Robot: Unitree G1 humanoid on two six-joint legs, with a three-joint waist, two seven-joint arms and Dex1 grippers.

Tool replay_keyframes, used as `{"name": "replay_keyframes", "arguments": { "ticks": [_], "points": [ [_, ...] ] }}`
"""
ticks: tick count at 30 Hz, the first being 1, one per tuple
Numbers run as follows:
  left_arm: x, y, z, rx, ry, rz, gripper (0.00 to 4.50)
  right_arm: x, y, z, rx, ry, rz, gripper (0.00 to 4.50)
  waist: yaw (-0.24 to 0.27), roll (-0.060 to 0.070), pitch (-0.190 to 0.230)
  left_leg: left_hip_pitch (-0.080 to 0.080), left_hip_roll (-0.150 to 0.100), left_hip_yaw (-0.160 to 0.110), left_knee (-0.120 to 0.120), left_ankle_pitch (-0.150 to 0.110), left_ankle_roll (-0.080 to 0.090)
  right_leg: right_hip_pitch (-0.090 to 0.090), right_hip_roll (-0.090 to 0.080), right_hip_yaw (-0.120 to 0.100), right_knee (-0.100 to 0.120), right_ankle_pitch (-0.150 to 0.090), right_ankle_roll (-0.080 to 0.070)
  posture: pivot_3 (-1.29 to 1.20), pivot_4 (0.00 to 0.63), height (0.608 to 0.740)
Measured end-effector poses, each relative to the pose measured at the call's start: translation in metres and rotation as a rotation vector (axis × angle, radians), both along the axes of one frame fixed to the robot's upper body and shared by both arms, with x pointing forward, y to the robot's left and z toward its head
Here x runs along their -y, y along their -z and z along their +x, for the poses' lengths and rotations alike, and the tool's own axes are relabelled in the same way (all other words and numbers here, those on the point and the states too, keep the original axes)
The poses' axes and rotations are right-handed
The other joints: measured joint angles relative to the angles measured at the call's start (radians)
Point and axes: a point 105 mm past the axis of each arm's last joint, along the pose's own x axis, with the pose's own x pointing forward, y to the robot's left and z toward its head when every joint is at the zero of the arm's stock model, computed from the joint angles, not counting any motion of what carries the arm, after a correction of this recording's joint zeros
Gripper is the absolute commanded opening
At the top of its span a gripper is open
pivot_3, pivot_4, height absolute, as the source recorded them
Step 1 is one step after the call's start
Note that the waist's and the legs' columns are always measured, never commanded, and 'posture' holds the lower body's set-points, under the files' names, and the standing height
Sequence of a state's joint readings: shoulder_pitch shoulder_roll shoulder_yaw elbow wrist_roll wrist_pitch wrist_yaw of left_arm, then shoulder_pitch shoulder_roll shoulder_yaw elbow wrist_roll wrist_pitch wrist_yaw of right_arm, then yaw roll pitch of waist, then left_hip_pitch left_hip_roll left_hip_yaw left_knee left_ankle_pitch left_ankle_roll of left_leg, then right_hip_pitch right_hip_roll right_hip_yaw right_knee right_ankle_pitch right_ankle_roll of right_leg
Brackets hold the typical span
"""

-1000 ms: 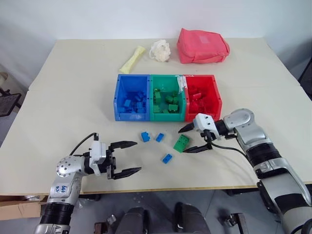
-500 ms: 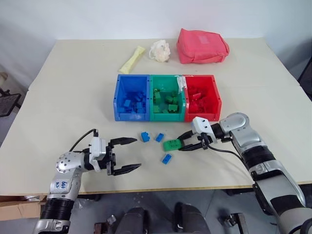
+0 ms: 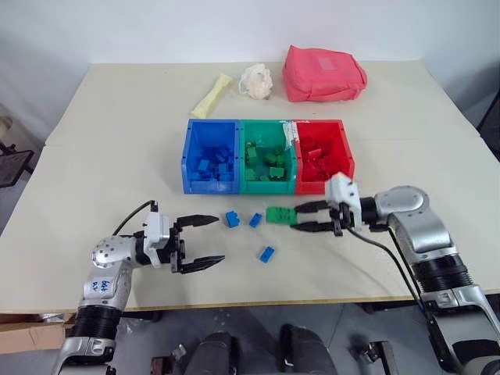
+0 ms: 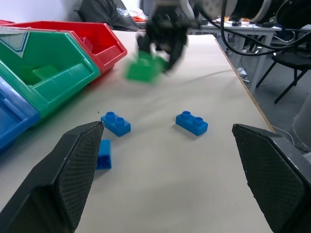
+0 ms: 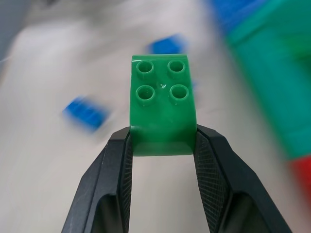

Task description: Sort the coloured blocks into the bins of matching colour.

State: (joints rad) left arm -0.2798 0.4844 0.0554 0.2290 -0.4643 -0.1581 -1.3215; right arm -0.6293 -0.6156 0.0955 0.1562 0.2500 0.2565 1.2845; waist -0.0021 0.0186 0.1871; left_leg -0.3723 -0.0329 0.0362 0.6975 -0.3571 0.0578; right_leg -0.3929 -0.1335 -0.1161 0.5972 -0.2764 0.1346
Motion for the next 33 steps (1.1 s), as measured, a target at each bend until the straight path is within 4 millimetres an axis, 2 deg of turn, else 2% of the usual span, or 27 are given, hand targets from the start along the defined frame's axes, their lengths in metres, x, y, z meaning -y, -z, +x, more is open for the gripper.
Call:
{"name": "replay_keyframes", "arguments": {
  "ticks": [4,7,8,11,15,19,23,28,33],
  "points": [
    [0.0,-0.001,0.006,0.004,0.014,0.003,4.5,-0.004,-0.033,0.021,0.089,0.103,0.029,1.4,-0.001,0.0,0.0,0.0,0.0,0.0,0.0,0.0,0.0,0.0,0.0,0.0,0.0,0.0,0.0,0.0,0.15,0.74],
    [0.001,-0.002,0.009,0.012,0.022,0.003,4.5,-0.013,-0.045,0.031,0.125,0.142,0.068,1.4,0.0,0.0,0.0,0.0,0.0,0.0,0.0,0.0,0.0,-0.001,0.0,-0.001,0.001,0.0,0.0,0.0,0.15,0.74],
    [0.0,-0.002,0.01,0.01,0.021,0.003,4.5,-0.015,-0.046,0.034,0.129,0.153,0.072,2.15,0.0,0.0,0.0,0.0,-0.001,0.0,0.0,0.0,0.0,-0.001,0.0,-0.001,0.002,0.0,0.0,0.0,0.15,0.74],
    [0.003,-0.001,0.012,0.01,0.037,0.006,4.5,-0.018,-0.045,0.047,0.132,0.209,0.054,3.14,0.0,0.0,0.0,0.0,-0.001,0.0,0.0,0.0,0.0,-0.001,0.0,-0.001,0.003,0.0,0.0,0.0,0.15,0.74],
    [0.003,-0.002,0.014,0.015,0.042,0.007,4.5,-0.018,-0.042,0.046,0.131,0.209,0.054,4.48,-0.001,0.0,0.0,0.0,-0.002,0.0,0.0,0.0,0.0,-0.001,0.0,-0.001,0.004,0.0,0.0,0.0,0.15,0.74],
    [0.004,-0.002,0.014,0.017,0.052,0.01,4.5,-0.01,-0.038,0.037,0.126,0.187,0.039,4.48,0.0,0.0,0.0,0.0,-0.002,0.0,0.0,0.0,0.0,-0.001,0.0,-0.001,0.004,0.0,0.0,0.0,0.15,0.74],
    [0.004,-0.002,0.014,0.016,0.053,0.01,4.5,0.004,-0.039,0.017,0.12,0.139,0.055,4.48,0.003,0.0,0.0,0.0,-0.001,-0.001,0.0,0.0,0.001,-0.001,0.0,-0.001,0.004,0.0,0.0,0.0,0.15,0.74],
    [-0.003,0.002,0.013,-0.03,0.025,0.044,4.5,0.026,-0.021,-0.016,0.042,0.077,0.041,4.48,0.003,0.0,0.0,0.0,-0.001,0.0,0.0,0.0,0.001,0.0,0.0,-0.001,0.003,0.0,0.0,0.0,0.15,0.74],
    [-0.011,0.008,0.002,-0.068,-0.031,0.086,4.5,0.046,-0.005,-0.045,-0.047,0.024,0.02,4.48,0.002,0.0,0.0,0.0,0.0,0.0,-0.001,0.0,0.001,0.0,0.0,0.001,0.002,0.0,0.0,0.0,0.15,0.74]
  ]
}}
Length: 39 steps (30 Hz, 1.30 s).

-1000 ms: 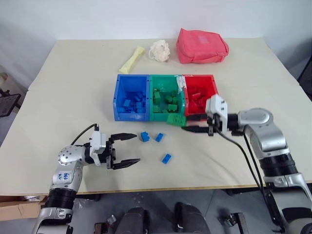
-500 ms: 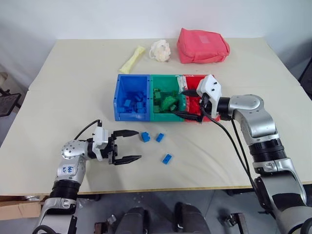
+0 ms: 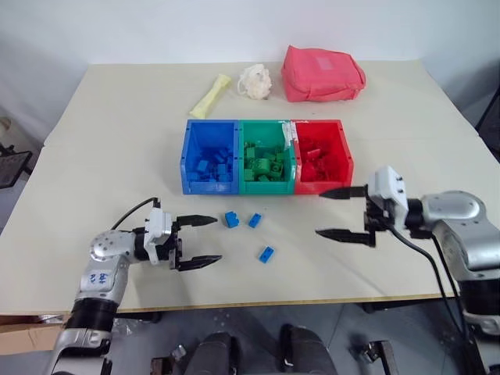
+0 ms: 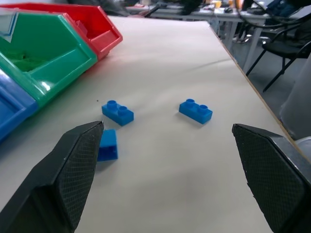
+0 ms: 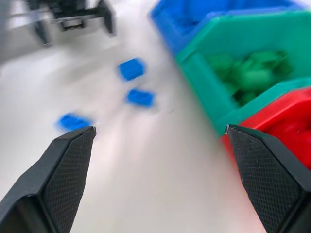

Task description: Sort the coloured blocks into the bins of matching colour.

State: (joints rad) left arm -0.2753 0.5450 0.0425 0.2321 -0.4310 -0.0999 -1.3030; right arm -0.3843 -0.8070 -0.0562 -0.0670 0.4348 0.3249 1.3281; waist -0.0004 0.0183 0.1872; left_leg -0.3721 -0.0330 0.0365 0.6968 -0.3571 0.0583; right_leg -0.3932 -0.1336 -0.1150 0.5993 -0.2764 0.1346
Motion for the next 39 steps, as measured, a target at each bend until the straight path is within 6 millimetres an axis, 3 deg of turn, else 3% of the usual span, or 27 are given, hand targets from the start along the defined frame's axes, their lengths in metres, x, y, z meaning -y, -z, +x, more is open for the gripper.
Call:
{"name": "replay_keyframes", "arguments": {
  "ticks": [2,6,10,18,25,32,39],
  "points": [
    [-0.01,0.004,-0.007,-0.028,-0.052,0.025,4.5,0.01,0.008,-0.011,-0.046,-0.02,-0.022,4.48,0.0,0.0,0.0,0.0,0.0,0.0,0.0,0.0,0.0,0.001,0.0,0.003,-0.003,0.0,0.0,0.0,0.15,0.74],
    [-0.019,0.004,-0.015,-0.05,-0.107,0.052,4.5,0.015,0.005,-0.015,-0.043,-0.036,-0.021,4.48,0.0,0.0,0.0,0.0,0.001,0.0,0.0,-0.001,-0.001,0.002,-0.004,0.008,-0.004,0.0,0.0,0.0,0.15,0.74],
    [-0.033,0.01,-0.037,-0.1,-0.173,0.079,4.5,0.023,0.01,-0.021,-0.07,-0.065,-0.008,4.48,0.0,0.0,0.0,0.001,0.002,-0.001,-0.002,-0.001,-0.002,0.001,-0.005,0.008,-0.006,0.0,0.0,0.0,0.15,0.74],
    [-0.025,-0.003,-0.054,-0.065,-0.193,0.098,4.5,0.024,0.006,-0.016,-0.07,-0.074,-0.004,4.48,0.001,0.0,0.0,0.001,0.002,-0.001,-0.001,-0.001,-0.002,0.002,-0.006,0.008,-0.007,0.0,-0.001,0.0,0.15,0.74],
    [0.012,-0.011,-0.059,-0.034,-0.125,0.118,4.5,0.023,0.006,-0.014,-0.077,-0.072,-0.003,4.48,0.004,0.0,0.0,0.001,0.001,-0.001,-0.002,-0.001,-0.002,0.002,-0.006,0.007,-0.007,0.0,-0.001,0.0,0.15,0.74],
    [0.07,-0.003,-0.046,-0.008,-0.04,0.148,4.5,0.015,0.007,-0.018,-0.084,-0.079,-0.007,4.48,0.021,0.0,0.0,0.0,0.001,0.0,0.0,-0.001,-0.002,0.002,0.0,0.008,-0.006,0.0,0.0,0.0,0.15,0.74],
    [0.102,0.002,-0.028,-0.007,-0.039,0.186,4.5,0.013,0.012,-0.025,-0.103,-0.061,0.008,4.48,0.03,0.0,0.0,0.0,0.001,0.0,0.001,-0.001,-0.002,0.003,0.0,0.008,-0.006,0.0,0.0,0.0,0.15,0.74]
  ]
}}
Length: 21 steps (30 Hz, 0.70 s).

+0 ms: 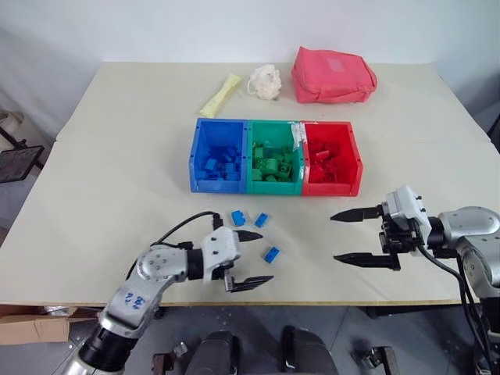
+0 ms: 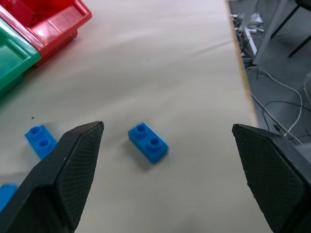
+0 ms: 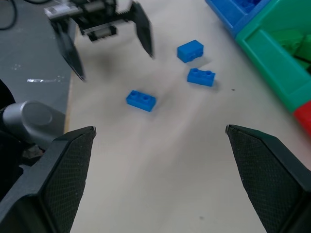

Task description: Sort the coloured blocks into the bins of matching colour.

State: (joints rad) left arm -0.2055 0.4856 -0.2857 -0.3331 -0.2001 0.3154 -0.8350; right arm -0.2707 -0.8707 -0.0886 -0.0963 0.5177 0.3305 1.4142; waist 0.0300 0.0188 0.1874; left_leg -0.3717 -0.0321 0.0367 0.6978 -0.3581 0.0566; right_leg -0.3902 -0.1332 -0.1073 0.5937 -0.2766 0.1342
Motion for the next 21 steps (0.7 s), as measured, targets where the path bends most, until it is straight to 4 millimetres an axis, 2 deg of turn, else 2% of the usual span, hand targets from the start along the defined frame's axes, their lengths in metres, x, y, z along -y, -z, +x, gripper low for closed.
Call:
{"name": "replay_keyframes", "arguments": {
  "ticks": [4,12,15,18,21],
  "points": [
    [0.006,0.016,0.003,-0.044,-0.006,0.069,4.5,0.002,0.004,-0.004,-0.013,0.018,0.004,4.48,-0.003,0.0,0.0,0.0,0.0,0.0,0.0,0.0,0.0,0.0,0.001,0.0,0.0,0.0,0.0,0.0,0.15,0.74],
    [0.025,0.022,0.011,-0.027,0.012,0.109,4.5,0.004,0.004,-0.009,-0.012,0.05,0.012,4.48,0.003,0.0,0.0,0.0,0.0,0.0,0.001,0.0,0.0,0.0,0.001,0.0,0.0,0.0,0.0,0.0,0.15,0.74],
    [0.026,0.019,0.017,0.006,0.0,0.133,4.5,0.003,0.005,-0.01,-0.01,0.056,0.012,4.48,0.001,0.0,0.0,0.0,0.0,0.0,0.001,0.0,0.001,0.0,0.001,0.0,0.0,0.0,0.0,0.0,0.15,0.74],
    [0.027,0.018,0.019,0.021,0.013,0.152,3.92,0.004,0.003,-0.011,0.001,0.067,0.019,4.5,0.001,0.0,0.0,0.0,0.0,0.0,0.001,0.0,0.001,0.0,0.001,0.0,0.0,0.0,0.0,0.0,0.15,0.74],
    [0.031,0.019,0.02,0.028,0.033,0.158,3.0,0.006,0.002,-0.011,0.005,0.08,0.021,4.5,0.002,0.0,0.0,0.0,0.0,0.0,0.001,0.0,0.001,0.001,0.0,0.0,0.0,0.0,0.0,0.0,0.15,0.74]
  ]
}}
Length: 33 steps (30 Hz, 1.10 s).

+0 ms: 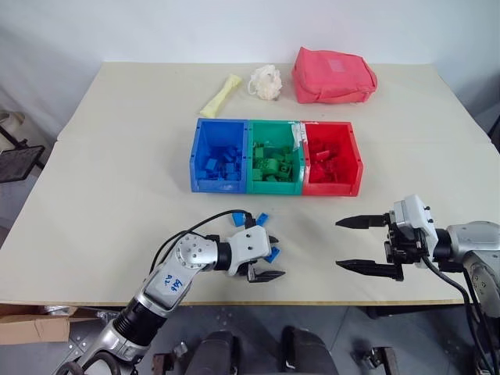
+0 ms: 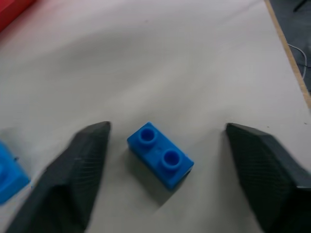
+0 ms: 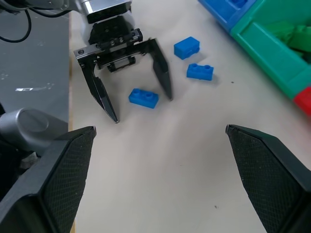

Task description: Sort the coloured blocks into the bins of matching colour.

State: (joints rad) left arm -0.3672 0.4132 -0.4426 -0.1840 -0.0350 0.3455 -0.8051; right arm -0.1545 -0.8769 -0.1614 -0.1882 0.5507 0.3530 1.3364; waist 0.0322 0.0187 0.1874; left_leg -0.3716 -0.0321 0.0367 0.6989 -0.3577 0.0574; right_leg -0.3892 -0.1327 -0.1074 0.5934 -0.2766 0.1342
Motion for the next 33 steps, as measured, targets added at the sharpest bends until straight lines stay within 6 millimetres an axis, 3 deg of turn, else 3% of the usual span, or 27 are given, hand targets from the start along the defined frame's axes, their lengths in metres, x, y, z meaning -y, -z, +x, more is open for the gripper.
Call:
{"name": "replay_keyframes", "arguments": {
  "ticks": [8,18,24,28,33],
  "points": [
    [0.001,0.0,0.001,-0.001,0.001,0.011,0.53,0.001,0.002,-0.001,-0.007,0.007,0.001,4.5,-0.001,0.0,0.0,0.0,0.0,0.0,0.0,0.0,0.0,0.0,0.0,0.0,0.0,0.0,0.0,0.0,0.15,0.74],
    [-0.003,-0.002,0.005,0.0,-0.024,0.012,0.49,0.001,0.002,-0.004,0.0,-0.008,0.015,4.5,-0.002,0.0,0.0,0.0,0.0,0.0,0.0,0.0,0.0,0.0,0.0,0.0,0.0,0.0,0.0,0.0,0.15,0.74],
    [-0.016,-0.012,0.017,-0.008,-0.099,-0.004,0.49,0.006,-0.001,-0.01,-0.005,-0.009,0.058,4.5,-0.001,0.0,0.0,0.0,0.0,0.0,0.0,0.0,0.0,0.0,0.0,0.0,0.001,0.0,0.0,0.0,0.15,0.74],
    [-0.016,-0.031,0.022,0.018,-0.108,-0.056,0.49,0.006,0.0,-0.01,-0.006,-0.009,0.062,4.5,0.0,0.0,0.0,0.0,0.0,0.0,0.0,0.0,0.0,0.0,0.0,0.0,0.001,0.0,0.0,0.0,0.15,0.74],
    [-0.015,-0.078,0.035,0.104,-0.137,-0.192,0.49,0.005,-0.004,-0.008,0.021,0.006,0.1,4.5,0.001,0.0,0.0,0.0,0.0,0.0,0.0,0.0,0.0,0.0,0.0,0.0,0.001,0.0,0.0,0.0,0.15,0.74]
  ]
}}
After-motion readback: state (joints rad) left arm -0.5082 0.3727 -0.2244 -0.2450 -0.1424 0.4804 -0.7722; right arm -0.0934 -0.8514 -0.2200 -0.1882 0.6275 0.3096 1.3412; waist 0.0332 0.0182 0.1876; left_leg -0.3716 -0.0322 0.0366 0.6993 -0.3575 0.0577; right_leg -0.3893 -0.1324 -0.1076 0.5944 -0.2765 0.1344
